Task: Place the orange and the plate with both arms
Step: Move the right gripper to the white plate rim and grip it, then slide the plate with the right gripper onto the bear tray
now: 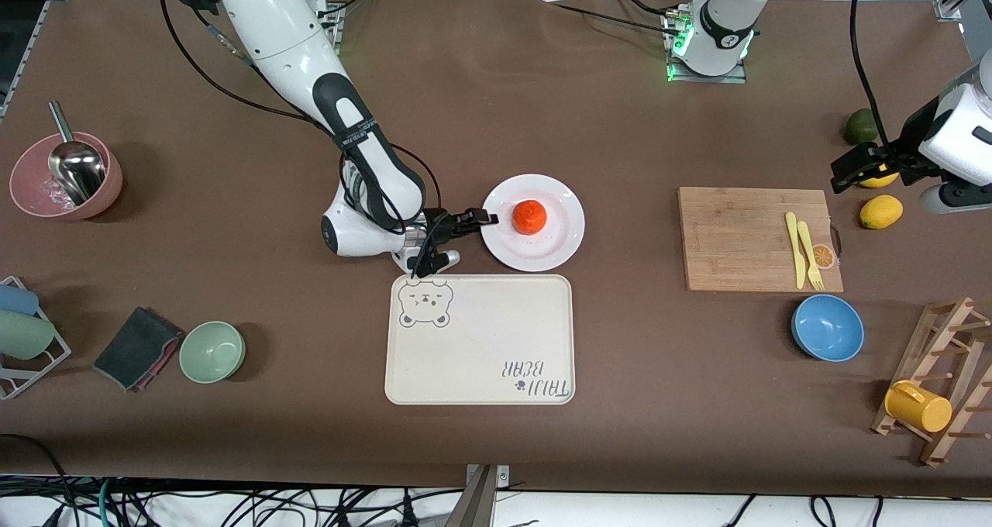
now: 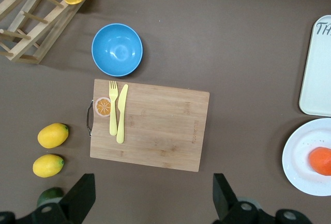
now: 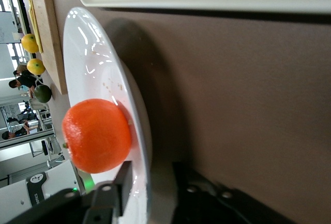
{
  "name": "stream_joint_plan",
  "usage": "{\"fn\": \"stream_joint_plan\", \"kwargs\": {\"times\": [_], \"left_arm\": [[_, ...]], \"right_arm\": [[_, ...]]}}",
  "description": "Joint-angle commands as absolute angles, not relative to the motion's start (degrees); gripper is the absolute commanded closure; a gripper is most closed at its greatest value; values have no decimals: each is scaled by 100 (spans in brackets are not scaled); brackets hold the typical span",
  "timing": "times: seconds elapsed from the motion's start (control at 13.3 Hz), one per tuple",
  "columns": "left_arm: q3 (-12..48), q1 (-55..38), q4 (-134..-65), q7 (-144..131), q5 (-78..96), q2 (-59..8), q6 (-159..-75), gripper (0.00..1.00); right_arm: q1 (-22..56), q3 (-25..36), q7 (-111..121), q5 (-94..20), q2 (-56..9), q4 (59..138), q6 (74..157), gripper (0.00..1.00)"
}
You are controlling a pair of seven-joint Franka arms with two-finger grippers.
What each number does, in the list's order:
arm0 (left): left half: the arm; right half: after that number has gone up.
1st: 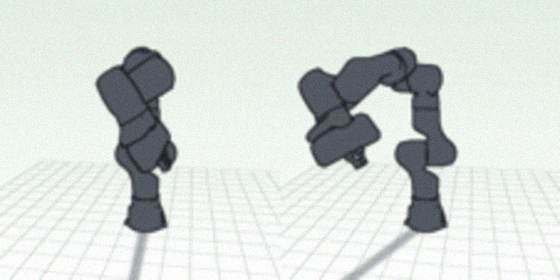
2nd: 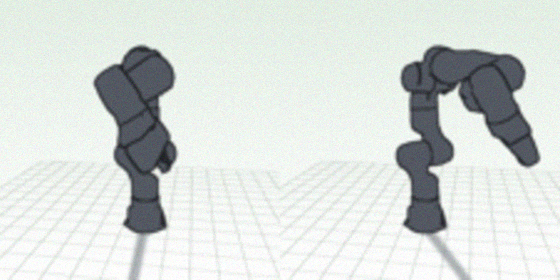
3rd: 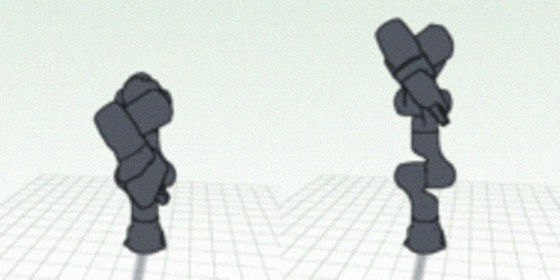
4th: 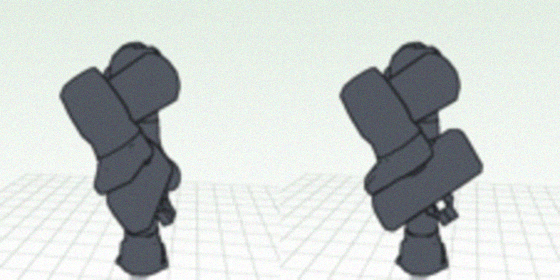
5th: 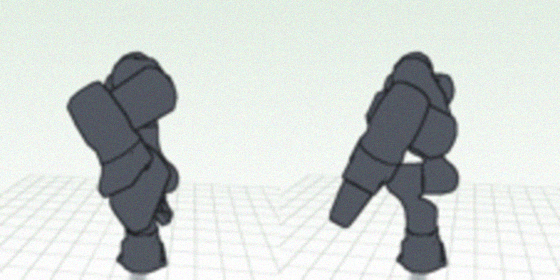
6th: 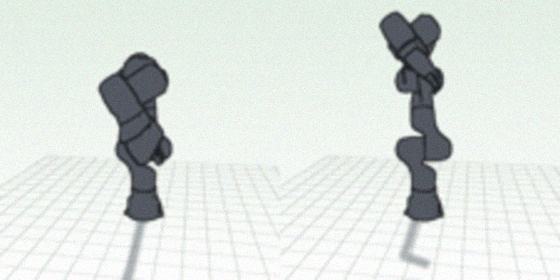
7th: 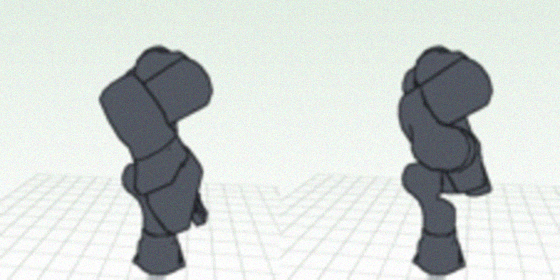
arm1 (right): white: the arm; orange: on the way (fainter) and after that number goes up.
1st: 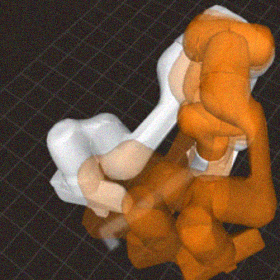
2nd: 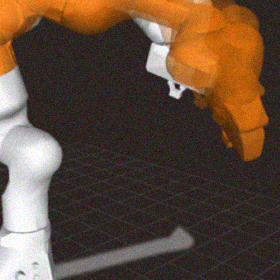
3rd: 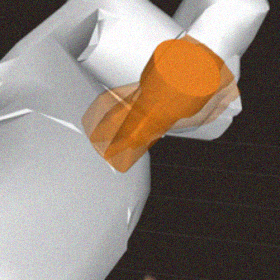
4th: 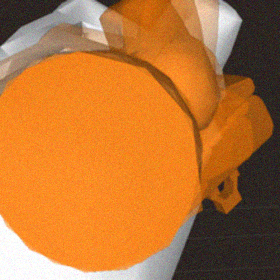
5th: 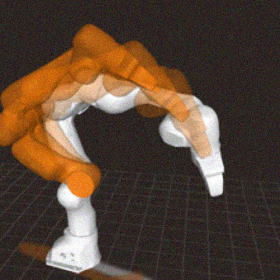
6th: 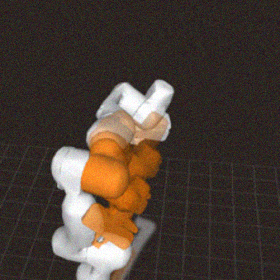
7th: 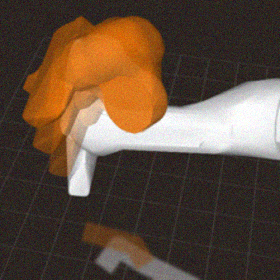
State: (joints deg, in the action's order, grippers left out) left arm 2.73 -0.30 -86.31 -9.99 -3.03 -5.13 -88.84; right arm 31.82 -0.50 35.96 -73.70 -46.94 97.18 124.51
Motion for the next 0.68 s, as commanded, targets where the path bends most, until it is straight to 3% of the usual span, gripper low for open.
{"fn": "stream_joint_plan", "kwargs": {"times": [0.0, 0.08, 0.23, 0.3, 0.6], "left_arm": [[255, -9, -8464, -905, -149, -580, -8745, 0], [255, -9, -8464, -905, -149, -580, -8745, 0], [255, -9, -8464, -905, -149, -580, -8745, 0], [255, -17, -8464, -905, -149, -580, -8745, 0], [255, -26, -8464, -905, -149, -580, -8745, 0]], "right_arm": [[3296, -35, 3709, -7418, -4799, 9633, 12507, 80], [3348, -35, 3709, -7418, -4825, 9572, 12507, 82], [3393, -26, 3709, -7418, -4816, 9563, 12507, 97], [3358, -18, 3700, -7418, -4799, 9554, 12481, 100], [3331, 0, 3612, -7453, -4764, 9431, 12437, 100]]}}
